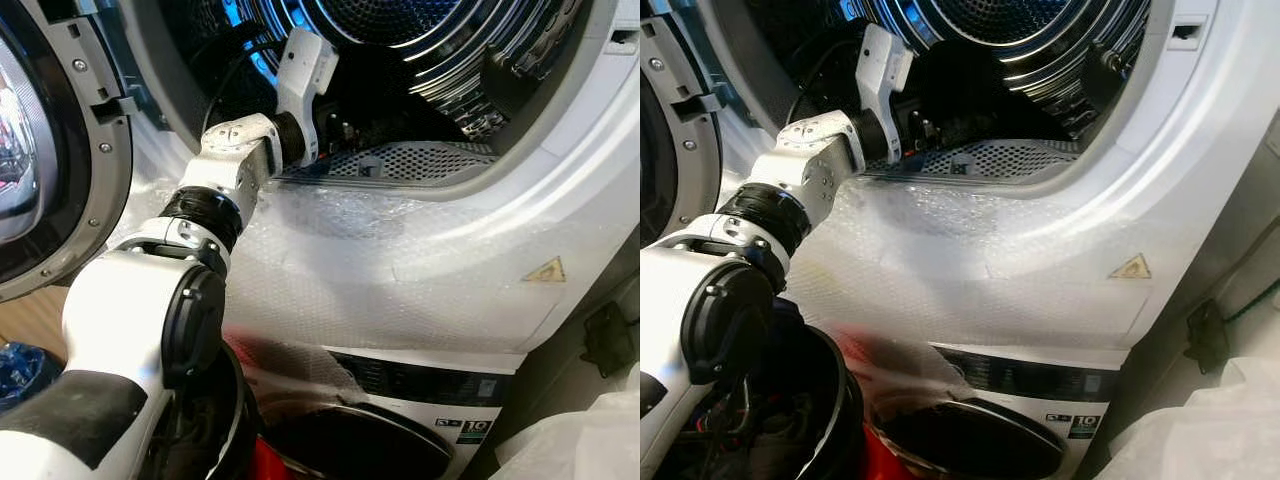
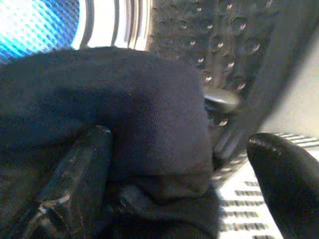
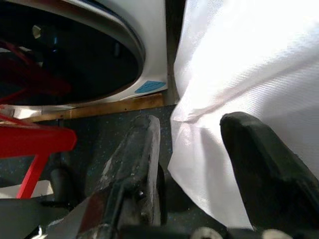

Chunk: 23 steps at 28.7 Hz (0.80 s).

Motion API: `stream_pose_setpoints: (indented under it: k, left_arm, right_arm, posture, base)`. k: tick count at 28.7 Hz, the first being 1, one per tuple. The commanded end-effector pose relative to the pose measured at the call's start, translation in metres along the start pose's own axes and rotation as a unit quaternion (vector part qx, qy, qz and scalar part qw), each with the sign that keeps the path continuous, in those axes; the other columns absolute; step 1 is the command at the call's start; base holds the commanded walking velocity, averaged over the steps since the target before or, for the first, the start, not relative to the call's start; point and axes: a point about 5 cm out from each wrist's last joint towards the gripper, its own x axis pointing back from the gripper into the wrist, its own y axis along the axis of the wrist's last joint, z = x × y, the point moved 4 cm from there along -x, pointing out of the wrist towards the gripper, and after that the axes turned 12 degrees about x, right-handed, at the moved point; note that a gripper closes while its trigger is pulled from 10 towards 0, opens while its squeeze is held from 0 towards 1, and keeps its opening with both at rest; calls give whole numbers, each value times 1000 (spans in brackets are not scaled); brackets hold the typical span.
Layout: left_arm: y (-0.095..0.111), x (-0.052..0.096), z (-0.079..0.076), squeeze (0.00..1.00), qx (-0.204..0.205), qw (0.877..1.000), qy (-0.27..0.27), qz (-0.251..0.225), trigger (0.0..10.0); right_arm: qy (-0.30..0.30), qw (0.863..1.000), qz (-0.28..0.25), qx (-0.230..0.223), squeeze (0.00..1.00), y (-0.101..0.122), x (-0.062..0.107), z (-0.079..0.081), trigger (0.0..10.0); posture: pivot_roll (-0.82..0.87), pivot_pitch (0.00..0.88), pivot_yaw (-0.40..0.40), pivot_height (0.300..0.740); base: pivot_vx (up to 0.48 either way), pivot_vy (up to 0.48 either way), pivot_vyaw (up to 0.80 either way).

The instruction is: Clothes washing

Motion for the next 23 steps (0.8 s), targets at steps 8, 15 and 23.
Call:
stream_pose_setpoints:
  k: [8,15,23]
  left_arm:
    - [-12,-27,-83,0,31,966,-247,63,10000]
    - [4,-25,-80,0,-4,969,-245,34,10000]
    - [30,-5,-59,0,-121,967,-221,-20,10000]
  right_arm:
    - [-30,999,24,-23,0,-29,14,-13,10000]
    - [-14,1000,9,-19,0,-15,8,-3,10000]
    - [2,1000,-1,-19,0,-1,1,8,10000]
  posture:
    - [-214,9,122,740]
    - [-175,7,110,740]
    - [-111,0,96,740]
  base:
    - [0,0,0]
    - [0,0,0]
    - [0,0,0]
